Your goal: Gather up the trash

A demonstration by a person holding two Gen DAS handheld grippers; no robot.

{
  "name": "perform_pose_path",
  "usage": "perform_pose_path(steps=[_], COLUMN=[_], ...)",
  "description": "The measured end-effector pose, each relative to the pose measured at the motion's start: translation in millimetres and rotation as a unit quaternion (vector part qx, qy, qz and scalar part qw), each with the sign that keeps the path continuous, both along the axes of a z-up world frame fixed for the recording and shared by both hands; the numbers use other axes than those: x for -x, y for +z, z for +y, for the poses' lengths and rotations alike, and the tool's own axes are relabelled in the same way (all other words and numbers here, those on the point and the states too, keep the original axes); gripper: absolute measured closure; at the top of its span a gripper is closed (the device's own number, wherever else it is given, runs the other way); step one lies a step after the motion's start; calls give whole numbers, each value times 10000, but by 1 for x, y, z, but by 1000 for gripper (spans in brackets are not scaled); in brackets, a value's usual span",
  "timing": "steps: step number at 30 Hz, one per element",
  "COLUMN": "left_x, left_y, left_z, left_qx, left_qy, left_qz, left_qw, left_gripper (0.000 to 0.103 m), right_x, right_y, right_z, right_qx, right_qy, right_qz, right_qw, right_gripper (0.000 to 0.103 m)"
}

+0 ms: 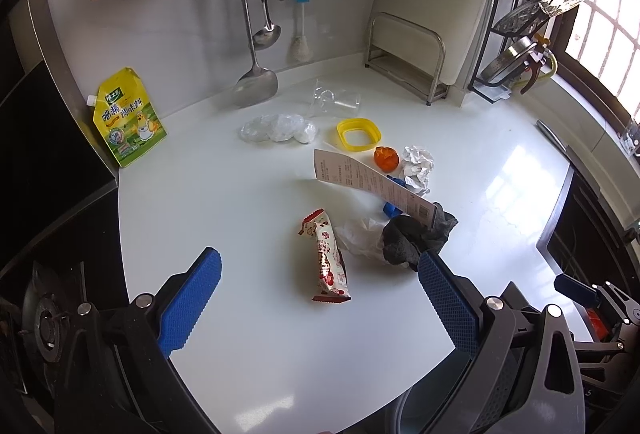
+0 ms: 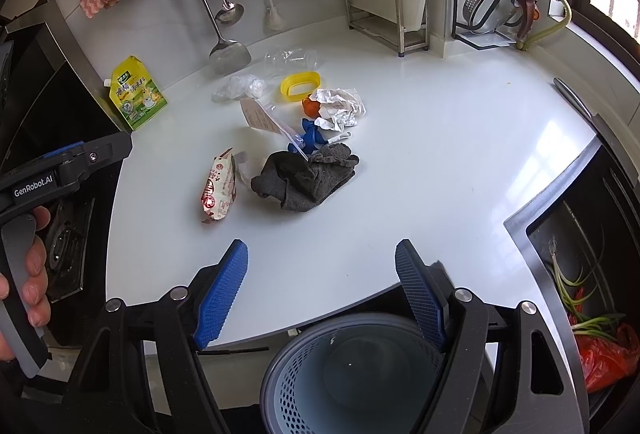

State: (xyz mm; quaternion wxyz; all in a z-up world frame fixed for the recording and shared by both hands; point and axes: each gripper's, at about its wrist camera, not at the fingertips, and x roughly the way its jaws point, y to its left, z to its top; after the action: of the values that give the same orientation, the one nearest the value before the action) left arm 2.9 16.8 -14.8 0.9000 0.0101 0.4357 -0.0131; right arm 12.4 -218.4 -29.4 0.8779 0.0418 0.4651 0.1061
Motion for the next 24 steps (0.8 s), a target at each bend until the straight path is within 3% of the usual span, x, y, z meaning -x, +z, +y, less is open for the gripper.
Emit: perform_pose_path(steps=[24], left_x=[-5], left_y=[-1], left_z=[-2], left_qx=[-9], left_qy=[49], left_qz=[75], left_qw=[10000], left_gripper=[6], right_x=[-7], right_y=[-4], right_z=[1], right_qx=[-21], right_qy=[38], right_qz=[71], right_qw=[10000], right_gripper=[30])
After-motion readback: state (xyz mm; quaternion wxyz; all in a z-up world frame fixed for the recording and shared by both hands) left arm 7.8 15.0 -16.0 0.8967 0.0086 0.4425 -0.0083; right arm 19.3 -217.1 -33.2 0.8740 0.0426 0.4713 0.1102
